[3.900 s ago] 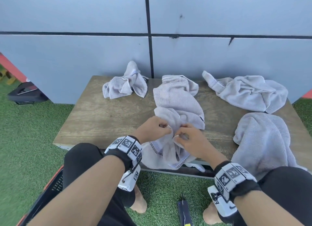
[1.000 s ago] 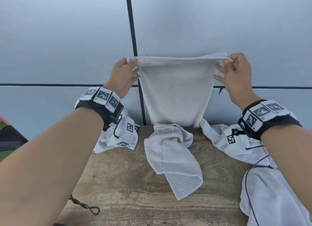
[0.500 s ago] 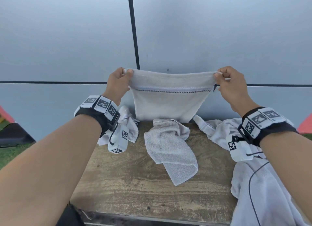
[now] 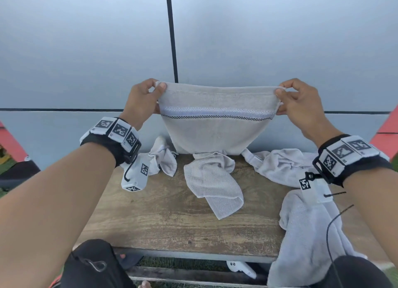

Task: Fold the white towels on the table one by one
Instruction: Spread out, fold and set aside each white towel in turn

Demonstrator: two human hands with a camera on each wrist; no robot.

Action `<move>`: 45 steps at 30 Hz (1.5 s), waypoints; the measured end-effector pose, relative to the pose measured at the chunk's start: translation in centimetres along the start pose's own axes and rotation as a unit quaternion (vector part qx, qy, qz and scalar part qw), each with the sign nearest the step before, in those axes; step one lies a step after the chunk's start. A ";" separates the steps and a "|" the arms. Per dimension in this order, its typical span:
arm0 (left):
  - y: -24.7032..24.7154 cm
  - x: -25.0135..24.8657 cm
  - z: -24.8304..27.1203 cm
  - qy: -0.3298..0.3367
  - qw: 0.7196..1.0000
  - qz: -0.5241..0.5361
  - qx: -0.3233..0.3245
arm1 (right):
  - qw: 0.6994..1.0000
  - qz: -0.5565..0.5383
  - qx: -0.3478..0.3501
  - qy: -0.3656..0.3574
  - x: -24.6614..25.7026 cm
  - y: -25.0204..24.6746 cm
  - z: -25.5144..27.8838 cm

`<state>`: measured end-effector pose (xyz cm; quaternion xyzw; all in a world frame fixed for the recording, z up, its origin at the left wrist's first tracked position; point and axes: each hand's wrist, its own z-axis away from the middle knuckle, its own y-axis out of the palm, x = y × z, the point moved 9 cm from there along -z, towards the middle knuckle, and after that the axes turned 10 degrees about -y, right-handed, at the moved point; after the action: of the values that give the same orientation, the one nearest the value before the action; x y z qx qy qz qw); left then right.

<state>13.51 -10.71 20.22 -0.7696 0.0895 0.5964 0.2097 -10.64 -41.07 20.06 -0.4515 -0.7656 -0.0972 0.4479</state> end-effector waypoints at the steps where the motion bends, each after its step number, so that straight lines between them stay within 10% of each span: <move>1: -0.2 -0.7 0.5 0.006 1.000 0.002 0.000 | 1.000 -0.003 -0.004 -0.006 0.9 -0.5 0.2; 11: -2.1 -3.5 5.2 0.018 0.999 -0.031 0.018 | 0.999 -0.037 -0.017 -0.016 6.5 -2.6 3.1; 16: -1.4 1.5 6.4 -0.078 0.989 -0.108 0.057 | 0.996 -0.023 0.044 0.068 3.3 -1.0 5.0; 25: 3.3 19.8 11.0 -0.248 0.849 -0.404 0.234 | 0.879 0.120 0.373 0.271 -11.7 6.9 17.2; 36: 4.6 21.4 -2.0 -0.172 0.941 -0.290 0.019 | 0.957 0.140 0.181 0.177 -20.3 9.4 7.0; 45: 8.9 28.3 -13.3 -0.166 0.920 -0.355 -0.016 | 0.935 0.269 0.191 0.130 -30.0 16.6 -1.9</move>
<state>29.49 -21.16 -6.11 -0.6436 -0.2355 0.6033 0.4078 9.16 -50.75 -6.28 -0.5303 -0.5548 0.1170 0.6304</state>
